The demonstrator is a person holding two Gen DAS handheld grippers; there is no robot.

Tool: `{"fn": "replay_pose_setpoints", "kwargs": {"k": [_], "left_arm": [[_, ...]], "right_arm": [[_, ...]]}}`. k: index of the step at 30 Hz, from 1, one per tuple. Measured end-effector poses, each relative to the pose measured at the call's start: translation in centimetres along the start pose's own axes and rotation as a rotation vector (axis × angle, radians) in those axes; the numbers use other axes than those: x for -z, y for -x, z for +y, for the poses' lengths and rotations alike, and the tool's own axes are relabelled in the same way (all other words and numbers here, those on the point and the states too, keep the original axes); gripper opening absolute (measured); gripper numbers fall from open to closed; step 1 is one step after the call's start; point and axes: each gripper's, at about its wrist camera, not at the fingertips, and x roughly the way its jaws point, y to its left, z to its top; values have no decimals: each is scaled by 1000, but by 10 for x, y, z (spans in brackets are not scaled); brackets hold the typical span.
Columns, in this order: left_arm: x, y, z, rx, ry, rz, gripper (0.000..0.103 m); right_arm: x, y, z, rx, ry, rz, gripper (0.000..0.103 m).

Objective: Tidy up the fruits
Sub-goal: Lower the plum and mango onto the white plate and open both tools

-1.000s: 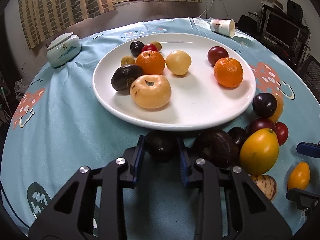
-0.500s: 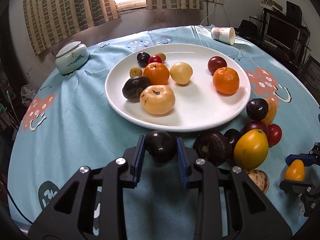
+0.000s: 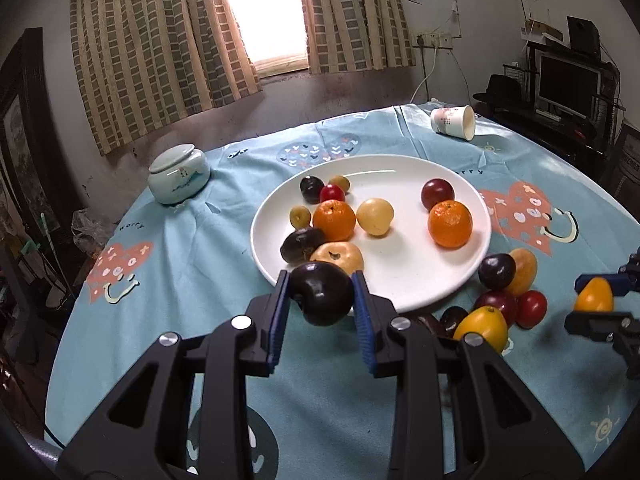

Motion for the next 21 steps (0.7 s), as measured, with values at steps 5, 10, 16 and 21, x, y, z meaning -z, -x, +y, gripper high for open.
{"fn": "replay_pose_setpoints", "kwargs": {"k": [5, 10, 16, 21], "left_arm": [[-19, -11, 5, -47, -18, -26, 31], [-35, -34, 7, -93, -51, -30, 31], [-39, -62, 18, -91, 1, -7, 31], [-35, -82, 18, -60, 21, 27, 31]], "right_arm": [[-54, 5, 2, 26, 44, -106, 43], [-99, -18, 0, 44, 55, -156, 43], [-129, -64, 7, 25, 70, -146, 43], [-137, -98, 11, 11, 83, -97, 43]]}}
